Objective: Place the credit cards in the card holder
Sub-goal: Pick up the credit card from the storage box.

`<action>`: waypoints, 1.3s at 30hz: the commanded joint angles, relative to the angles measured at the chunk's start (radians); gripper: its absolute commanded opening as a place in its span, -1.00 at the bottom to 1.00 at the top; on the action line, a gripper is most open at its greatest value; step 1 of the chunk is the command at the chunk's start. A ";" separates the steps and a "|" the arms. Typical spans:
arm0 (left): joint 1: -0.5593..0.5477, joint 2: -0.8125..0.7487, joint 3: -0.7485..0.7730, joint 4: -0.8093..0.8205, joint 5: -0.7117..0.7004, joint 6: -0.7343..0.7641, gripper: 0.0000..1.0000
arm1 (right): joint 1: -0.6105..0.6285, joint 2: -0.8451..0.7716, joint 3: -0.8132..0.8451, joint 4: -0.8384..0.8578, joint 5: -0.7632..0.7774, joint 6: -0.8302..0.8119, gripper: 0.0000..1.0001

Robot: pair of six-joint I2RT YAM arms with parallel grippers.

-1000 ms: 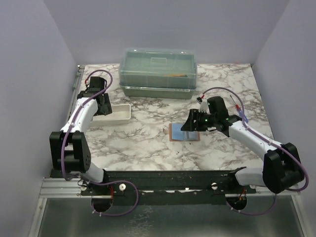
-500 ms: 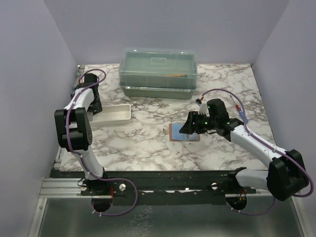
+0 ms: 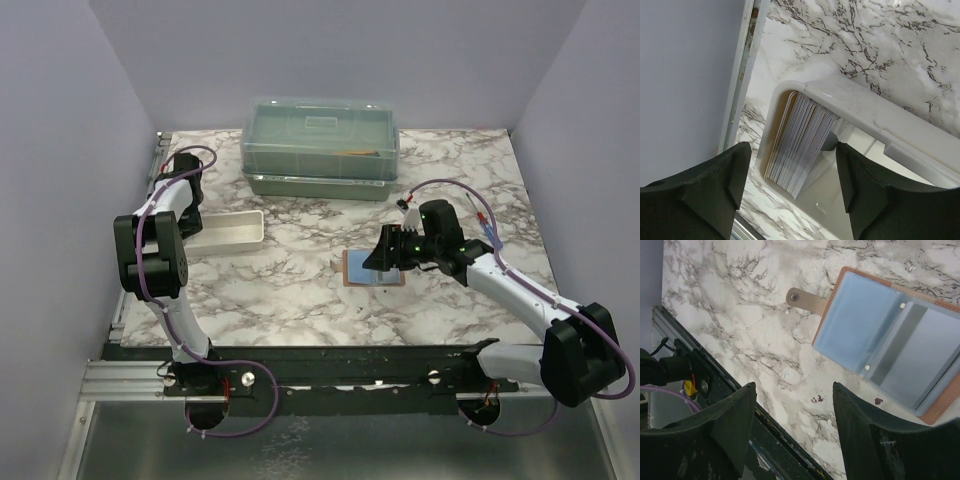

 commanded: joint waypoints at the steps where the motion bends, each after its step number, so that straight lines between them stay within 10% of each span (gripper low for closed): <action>1: 0.014 -0.029 0.024 -0.016 -0.072 0.005 0.48 | 0.005 -0.004 -0.012 0.027 -0.017 0.002 0.31; 16: 0.015 -0.058 0.041 -0.046 -0.073 -0.013 0.39 | 0.005 -0.001 -0.020 0.037 -0.026 0.005 0.31; 39: -0.011 -0.064 0.060 -0.078 -0.048 -0.034 -0.34 | 0.005 0.015 -0.019 0.044 -0.035 0.006 0.31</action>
